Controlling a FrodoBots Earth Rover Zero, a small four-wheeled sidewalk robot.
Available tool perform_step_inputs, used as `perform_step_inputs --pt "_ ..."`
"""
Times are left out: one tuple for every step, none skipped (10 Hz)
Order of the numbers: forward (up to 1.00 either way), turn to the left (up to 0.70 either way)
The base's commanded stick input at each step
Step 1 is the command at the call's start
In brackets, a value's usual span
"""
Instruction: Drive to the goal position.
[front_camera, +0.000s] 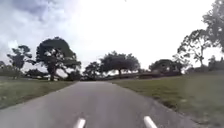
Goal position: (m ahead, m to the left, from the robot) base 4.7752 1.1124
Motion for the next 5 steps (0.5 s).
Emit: perform_step_inputs --pt "0.69 0.03" --pt "0.69 0.03" --pt "0.69 0.03" --pt "0.69 0.34" --pt "0.69 0.34"
